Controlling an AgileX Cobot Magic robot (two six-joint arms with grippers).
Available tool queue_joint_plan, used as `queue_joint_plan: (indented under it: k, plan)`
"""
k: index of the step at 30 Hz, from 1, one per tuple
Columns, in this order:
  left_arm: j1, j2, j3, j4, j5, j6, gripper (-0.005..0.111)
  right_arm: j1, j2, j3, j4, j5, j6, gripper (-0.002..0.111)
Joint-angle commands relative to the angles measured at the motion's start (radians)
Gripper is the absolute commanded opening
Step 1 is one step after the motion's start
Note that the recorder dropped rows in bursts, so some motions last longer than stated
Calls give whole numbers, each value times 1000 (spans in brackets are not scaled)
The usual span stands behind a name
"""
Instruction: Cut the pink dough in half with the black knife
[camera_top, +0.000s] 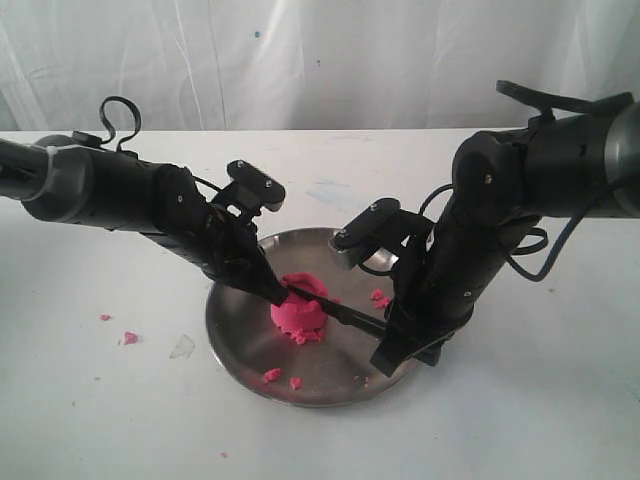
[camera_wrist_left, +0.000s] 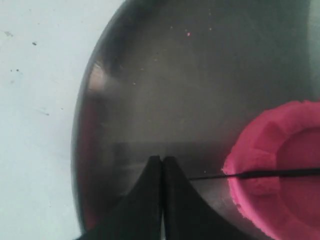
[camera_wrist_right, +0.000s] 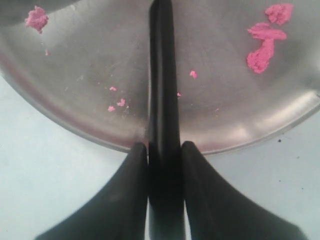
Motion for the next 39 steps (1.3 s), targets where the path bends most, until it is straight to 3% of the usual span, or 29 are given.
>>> queue_joint_plan:
  k: [1, 32, 39]
  plan:
    - [-4, 11, 7, -13, 9, -12, 0, 1, -1, -5, 5, -3, 0, 0]
    - [-4, -24, 4, 76, 5, 12, 0, 1, -1, -5, 5, -6, 2, 0]
    - [-6, -35, 4, 69, 4, -97, 0, 1, -1, -5, 5, -6, 2, 0]
